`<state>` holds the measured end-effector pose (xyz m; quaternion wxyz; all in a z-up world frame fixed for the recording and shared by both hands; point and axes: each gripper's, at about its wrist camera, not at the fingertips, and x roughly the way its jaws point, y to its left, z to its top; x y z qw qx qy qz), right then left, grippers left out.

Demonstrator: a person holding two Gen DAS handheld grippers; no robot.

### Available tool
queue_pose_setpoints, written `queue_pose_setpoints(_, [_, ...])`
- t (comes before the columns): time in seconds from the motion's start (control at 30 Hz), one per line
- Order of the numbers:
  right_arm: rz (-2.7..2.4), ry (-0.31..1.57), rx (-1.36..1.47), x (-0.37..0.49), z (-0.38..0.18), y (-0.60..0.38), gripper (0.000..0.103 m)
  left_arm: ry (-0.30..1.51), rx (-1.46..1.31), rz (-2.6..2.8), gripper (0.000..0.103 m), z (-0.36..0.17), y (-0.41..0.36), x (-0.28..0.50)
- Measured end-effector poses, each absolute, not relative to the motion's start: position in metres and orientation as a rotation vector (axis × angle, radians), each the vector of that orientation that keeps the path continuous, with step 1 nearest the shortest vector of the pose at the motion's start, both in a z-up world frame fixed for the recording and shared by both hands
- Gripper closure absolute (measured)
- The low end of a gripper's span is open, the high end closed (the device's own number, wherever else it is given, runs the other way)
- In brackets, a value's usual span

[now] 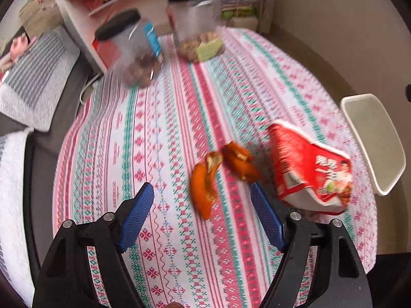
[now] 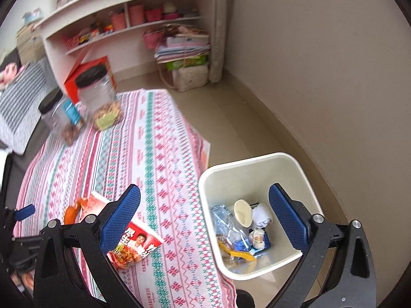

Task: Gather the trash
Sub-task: 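Move back over the table and grasp another orange peel with the left tool, then carry the orange peel over the wastebasket and open the left tool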

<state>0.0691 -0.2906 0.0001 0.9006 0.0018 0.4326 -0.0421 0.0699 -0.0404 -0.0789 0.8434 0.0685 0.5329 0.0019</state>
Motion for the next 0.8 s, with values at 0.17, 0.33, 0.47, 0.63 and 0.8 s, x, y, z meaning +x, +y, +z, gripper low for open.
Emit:
queue_pose_setpoints(0.17, [-0.067, 0.920, -0.031, 0.074, -0.010, -0.274, 0.007, 1.182, 0.140, -0.006, 0.032, -0.109, -0.037, 0.083])
queue_pose_setpoints(0.33, [-0.056, 0.930, -0.054, 0.076, -0.014, -0.267, 0.007, 1.219, 0.122, -0.009, 0.042, -0.130, -0.038, 0.097])
queue_pose_setpoints(0.47, [-0.054, 0.931, -0.051, 0.076, -0.013, -0.268, 0.007, 1.240, 0.122, -0.003, 0.059, -0.145, -0.038, 0.101])
queue_pose_setpoints(0.63, [-0.050, 0.920, -0.035, 0.073, -0.008, -0.273, 0.007, 1.185, 0.101, 0.020, 0.082, -0.135, -0.035, 0.096])
queue_pose_setpoints(0.8, [-0.055, 0.896, 0.001, 0.068, 0.000, -0.282, 0.007, 1.075, 0.091, 0.034, 0.083, -0.101, -0.040, 0.084])
